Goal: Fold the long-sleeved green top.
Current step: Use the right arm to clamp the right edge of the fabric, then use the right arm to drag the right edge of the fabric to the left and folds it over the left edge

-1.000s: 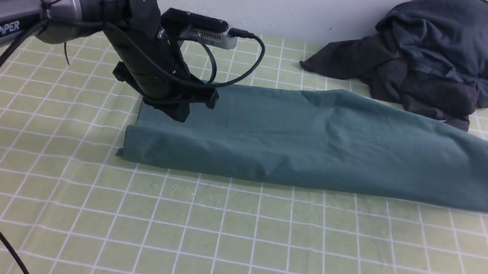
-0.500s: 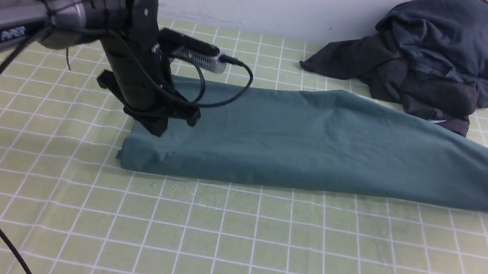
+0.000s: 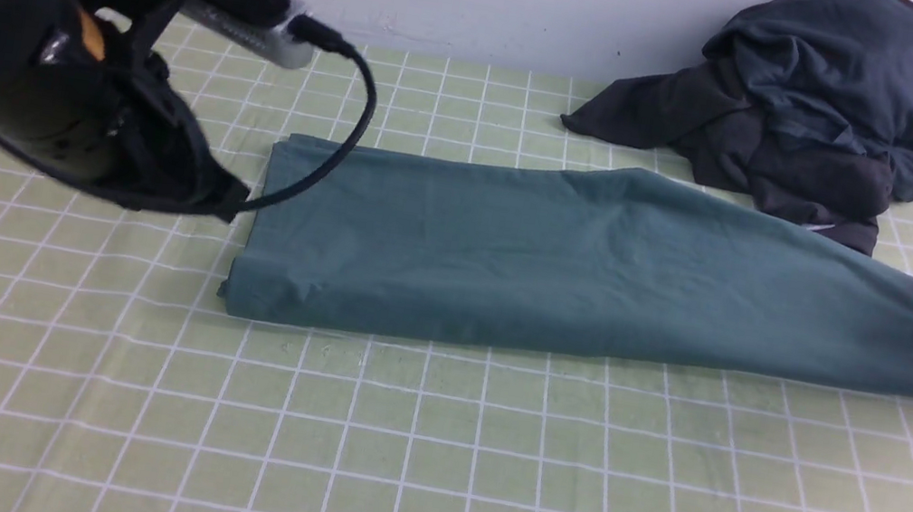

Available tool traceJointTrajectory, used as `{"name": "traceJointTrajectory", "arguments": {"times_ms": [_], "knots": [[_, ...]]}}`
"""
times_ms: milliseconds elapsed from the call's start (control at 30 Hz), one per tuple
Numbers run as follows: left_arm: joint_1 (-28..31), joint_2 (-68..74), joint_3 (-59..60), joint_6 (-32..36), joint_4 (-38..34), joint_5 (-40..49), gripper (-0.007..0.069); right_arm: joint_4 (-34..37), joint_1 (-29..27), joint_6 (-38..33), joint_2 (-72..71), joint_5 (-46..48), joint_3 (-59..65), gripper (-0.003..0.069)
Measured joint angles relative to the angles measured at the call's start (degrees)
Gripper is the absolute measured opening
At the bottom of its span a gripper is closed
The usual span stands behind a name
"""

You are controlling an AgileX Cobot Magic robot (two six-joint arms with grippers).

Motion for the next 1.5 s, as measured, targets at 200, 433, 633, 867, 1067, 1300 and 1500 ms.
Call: {"name": "traceJointTrajectory", "arguments": {"times_ms": [200,433,633,867,1067,1300,1500], "knots": [[0.0,-12.4,9.9,-3.0,4.0,0.5,-0.0003,3.2,0.0,-3.7,0.0,0.9,-0.2,0.0318],[0.0,-24.3,15.5,-9.1,11.9,10.0,-0.0003,3.8,-1.8,-11.2,-7.8,5.4,0.5,0.0034],[0.0,-30.1,25.1,-14.8,14.0,11.6,-0.0003,5.8,-7.0,-6.9,-20.2,5.8,0.5,0.0034],[0.0,-31.0,35.1,-22.6,15.1,-3.2,-0.0003,17.1,1.4,-5.6,-29.6,4.7,0.5,0.0034],[0.0,-31.0,35.2,-24.2,13.7,-5.7,-0.0003,28.5,19.7,-7.7,-28.4,1.3,0.5,0.0034],[0.0,-31.2,35.2,-24.2,10.5,-4.3,-0.0003,32.0,36.3,-15.1,-18.2,-8.0,0.5,0.0034],[0.0,-31.2,35.2,-23.8,8.8,-2.1,-0.0003,35.1,41.1,-16.0,-11.0,-15.2,0.5,0.0111]]}}
